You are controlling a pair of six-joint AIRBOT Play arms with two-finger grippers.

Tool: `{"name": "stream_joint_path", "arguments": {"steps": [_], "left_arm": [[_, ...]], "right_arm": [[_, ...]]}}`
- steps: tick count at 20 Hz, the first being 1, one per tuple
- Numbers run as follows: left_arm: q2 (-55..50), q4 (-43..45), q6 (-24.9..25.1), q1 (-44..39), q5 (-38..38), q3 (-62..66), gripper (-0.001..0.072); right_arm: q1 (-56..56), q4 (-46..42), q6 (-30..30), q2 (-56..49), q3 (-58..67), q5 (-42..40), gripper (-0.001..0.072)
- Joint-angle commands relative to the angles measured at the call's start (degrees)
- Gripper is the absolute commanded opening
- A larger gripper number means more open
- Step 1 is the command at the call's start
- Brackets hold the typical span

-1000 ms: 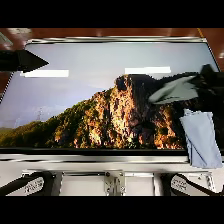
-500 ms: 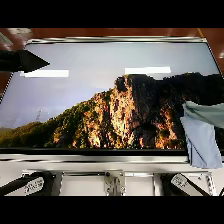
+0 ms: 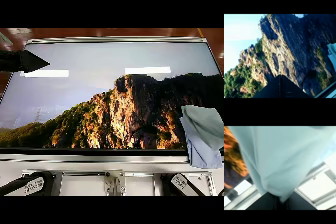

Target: Fold the shirts.

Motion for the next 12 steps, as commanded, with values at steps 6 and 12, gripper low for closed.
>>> {"name": "stream_joint_path", "arguments": {"steps": [6, 12], "left_arm": [[-0.1, 0.0, 0.2, 0.0, 0.1, 0.0, 0.0037], [-3.8, 23.7, -9.4, -9.2, -0.1, 0.0, 0.0035]], "right_arm": [[0.0, -13.6, 5.0, 4.8, -19.0, -10.8, 0.0642], [3.1, 15.3, 3.2, 4.8, 2.5, -27.4, 0.0641]]}}
